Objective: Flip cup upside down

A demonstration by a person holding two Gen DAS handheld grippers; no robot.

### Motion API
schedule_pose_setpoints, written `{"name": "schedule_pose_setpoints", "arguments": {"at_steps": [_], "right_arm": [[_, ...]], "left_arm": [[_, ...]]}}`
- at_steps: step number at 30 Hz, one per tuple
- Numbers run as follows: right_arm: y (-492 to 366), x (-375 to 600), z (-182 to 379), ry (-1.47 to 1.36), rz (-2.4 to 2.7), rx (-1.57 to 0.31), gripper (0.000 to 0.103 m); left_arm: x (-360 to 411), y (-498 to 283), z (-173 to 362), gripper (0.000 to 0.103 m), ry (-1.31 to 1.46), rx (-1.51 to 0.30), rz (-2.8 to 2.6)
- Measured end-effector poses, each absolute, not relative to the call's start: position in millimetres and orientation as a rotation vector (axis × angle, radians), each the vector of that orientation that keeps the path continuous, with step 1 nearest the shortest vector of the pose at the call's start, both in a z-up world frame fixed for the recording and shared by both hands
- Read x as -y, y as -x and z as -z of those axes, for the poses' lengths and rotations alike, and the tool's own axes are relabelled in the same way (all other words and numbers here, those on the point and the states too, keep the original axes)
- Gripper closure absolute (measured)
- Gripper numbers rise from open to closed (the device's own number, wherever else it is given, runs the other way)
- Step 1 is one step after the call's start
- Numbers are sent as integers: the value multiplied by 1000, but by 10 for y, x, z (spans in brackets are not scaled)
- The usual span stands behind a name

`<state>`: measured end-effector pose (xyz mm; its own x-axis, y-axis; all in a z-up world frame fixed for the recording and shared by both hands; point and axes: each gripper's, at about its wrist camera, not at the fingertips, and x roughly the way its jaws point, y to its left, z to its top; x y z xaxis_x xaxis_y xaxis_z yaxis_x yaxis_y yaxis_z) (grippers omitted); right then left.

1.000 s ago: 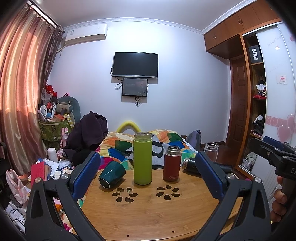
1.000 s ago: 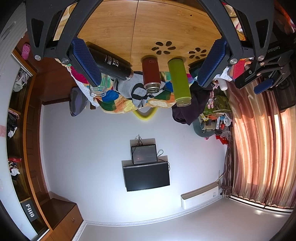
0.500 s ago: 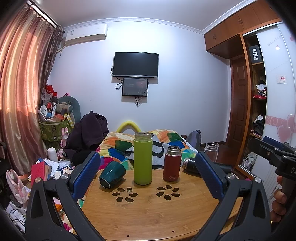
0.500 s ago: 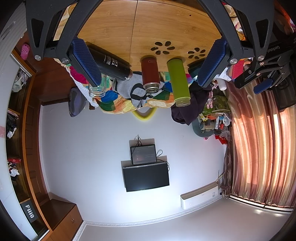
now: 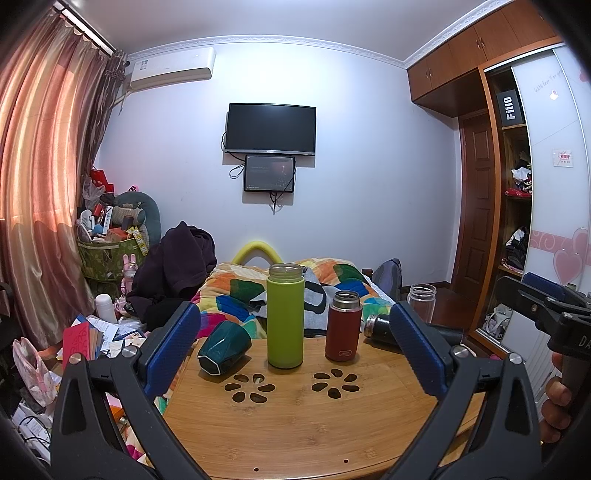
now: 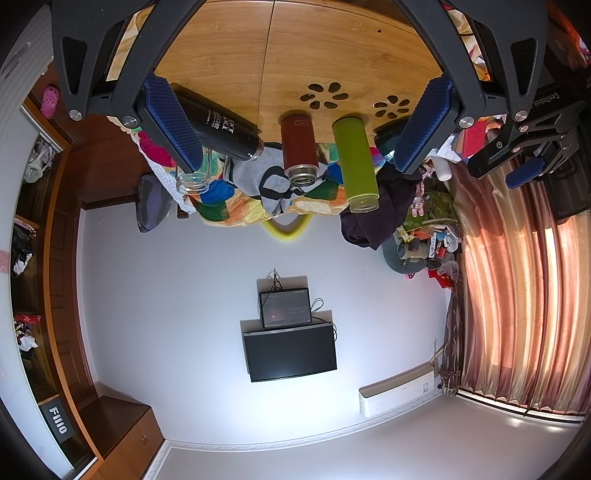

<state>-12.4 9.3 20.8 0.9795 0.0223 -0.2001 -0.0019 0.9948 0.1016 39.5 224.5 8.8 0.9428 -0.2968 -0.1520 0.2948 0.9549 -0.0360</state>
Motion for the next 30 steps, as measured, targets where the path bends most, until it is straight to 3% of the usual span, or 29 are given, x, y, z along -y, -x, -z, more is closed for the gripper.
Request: {"name": "schedule_pose_setpoints", "arguments": {"at_steps": [17,30], "right_arm": [[-136,150,-8,-82,31,-266,0],[-1681,1259,819,82,87,-717,0]], "left_arm": [[-2222,-567,-54,0,-23,-197,317],[-2179,-1055,268,0,-5,-377,350]]}}
